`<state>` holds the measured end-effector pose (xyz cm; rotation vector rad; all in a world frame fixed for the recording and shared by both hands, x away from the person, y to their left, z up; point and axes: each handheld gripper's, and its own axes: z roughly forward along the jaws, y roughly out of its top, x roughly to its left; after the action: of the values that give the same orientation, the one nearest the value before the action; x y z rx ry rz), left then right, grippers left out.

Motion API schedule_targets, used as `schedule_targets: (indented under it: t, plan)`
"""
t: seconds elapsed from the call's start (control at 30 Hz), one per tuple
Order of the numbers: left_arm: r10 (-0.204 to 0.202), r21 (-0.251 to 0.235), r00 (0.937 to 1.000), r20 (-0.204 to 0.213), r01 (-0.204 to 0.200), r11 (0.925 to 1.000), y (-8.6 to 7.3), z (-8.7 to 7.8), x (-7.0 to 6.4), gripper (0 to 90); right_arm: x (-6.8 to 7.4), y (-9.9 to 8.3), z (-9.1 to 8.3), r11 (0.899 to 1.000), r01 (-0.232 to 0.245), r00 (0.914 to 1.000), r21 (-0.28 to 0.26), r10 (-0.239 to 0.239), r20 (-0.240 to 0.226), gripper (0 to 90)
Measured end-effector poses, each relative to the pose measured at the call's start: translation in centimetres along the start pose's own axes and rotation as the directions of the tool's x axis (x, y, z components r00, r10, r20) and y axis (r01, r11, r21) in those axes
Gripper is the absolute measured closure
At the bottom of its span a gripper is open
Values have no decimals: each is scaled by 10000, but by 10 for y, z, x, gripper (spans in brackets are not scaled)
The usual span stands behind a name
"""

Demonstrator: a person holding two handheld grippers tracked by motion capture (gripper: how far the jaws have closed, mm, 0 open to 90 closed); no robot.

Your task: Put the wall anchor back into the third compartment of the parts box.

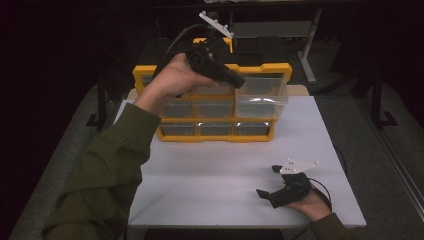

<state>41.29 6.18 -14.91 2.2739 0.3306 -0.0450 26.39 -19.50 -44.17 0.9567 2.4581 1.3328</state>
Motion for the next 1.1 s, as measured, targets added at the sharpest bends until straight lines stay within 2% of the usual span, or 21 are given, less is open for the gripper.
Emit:
schedule_targets:
  t: [0.1,0.3,0.5,0.63,0.77,0.9,1.07,1.1]
  plan:
    - [22,212,9999,-131,-19,9998,3,12,0,847,0,0,0,10000,-1,10000,-21,1,-7,0]
    - [64,276,9999,-115,-61,9996,4,22,1,842,0,0,-1,10000,-3,10000,-42,3,-9,0]
    - [-30,121,10000,-93,32,9999,3,19,2,719,0,-1,-2,10000,-9,10000,-81,9,3,0]
    - [47,-142,10000,-56,-48,9999,0,6,1,681,0,0,-1,10000,-17,10000,-41,18,16,0]
    - [98,-282,9995,-296,-107,9995,-7,-9,-1,635,0,0,0,10000,-22,10000,-17,22,-27,0]
    - [-44,-514,9994,-346,26,9987,-15,-19,-2,589,-1,0,0,10000,-7,10000,-28,7,-17,0]
    - [-104,-556,9975,-698,65,9984,-35,-33,-2,525,-1,0,1,10000,-13,10000,-12,13,2,0]
    - [-152,-594,9967,-795,105,9982,-41,-34,-1,475,0,0,1,10000,-15,10000,5,15,11,0]
